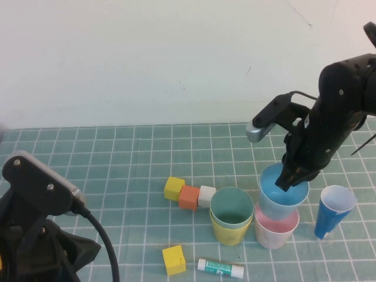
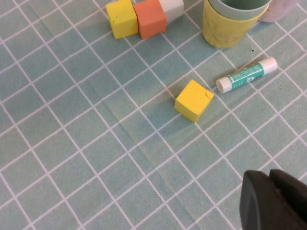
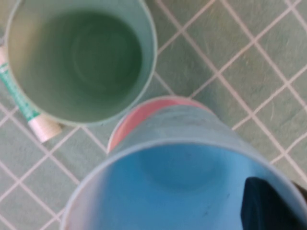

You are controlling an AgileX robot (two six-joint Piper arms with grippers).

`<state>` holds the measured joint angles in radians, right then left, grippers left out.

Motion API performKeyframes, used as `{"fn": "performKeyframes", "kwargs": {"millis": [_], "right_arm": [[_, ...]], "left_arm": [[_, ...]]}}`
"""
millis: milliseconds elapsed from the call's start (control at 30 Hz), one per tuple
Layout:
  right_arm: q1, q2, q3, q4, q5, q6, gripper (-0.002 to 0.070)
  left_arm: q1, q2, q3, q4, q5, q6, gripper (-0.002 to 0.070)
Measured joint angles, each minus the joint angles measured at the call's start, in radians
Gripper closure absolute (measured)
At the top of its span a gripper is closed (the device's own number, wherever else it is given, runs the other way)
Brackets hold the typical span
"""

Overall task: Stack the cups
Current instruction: Place the blue cup on the pink cup, then pick up the pink cup

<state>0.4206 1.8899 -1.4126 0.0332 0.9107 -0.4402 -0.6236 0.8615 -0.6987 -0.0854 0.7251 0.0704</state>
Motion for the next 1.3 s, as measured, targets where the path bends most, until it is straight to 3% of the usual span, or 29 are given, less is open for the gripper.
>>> {"fn": "performKeyframes", "kwargs": {"millis": [167,433,700,867,933,1000,1067,1300], "right_arm": [[0.0,0.027,0.002,0.002,-0.022,0.0,0.0615],[0.0,0.069,0.002,0.022,-0.022,0.002,0.0356],[0.0,0.143,0.002,0.026,-0.033,0.002,0.0323],[0.0,0.231,0.002,0.027,-0.067,-0.007,0.036],[0.0,0.249,0.002,0.027,-0.072,-0.015,0.0437],[0.0,0.251,0.002,0.027,-0.072,-0.021,0.0559],[0.0,0.23,0.002,0.027,-0.072,-0.021,0.0626],[0.0,0.011,0.002,0.014,-0.02,-0.033,0.0643]], "left_arm": [[0.0,0.0,0.0,-0.004,-0.002,-0.003,0.0675],[0.0,0.0,0.0,-0.008,-0.002,-0.006,0.0675],[0.0,0.0,0.0,-0.008,0.0,-0.007,0.0676],[0.0,0.0,0.0,-0.01,0.004,-0.007,0.0676],[0.0,0.0,0.0,-0.01,0.009,-0.009,0.0676],[0.0,0.0,0.0,-0.01,0.013,-0.009,0.0676],[0.0,0.0,0.0,-0.01,0.015,-0.009,0.0676],[0.0,0.0,0.0,-0.01,0.017,-0.009,0.0676]]}}
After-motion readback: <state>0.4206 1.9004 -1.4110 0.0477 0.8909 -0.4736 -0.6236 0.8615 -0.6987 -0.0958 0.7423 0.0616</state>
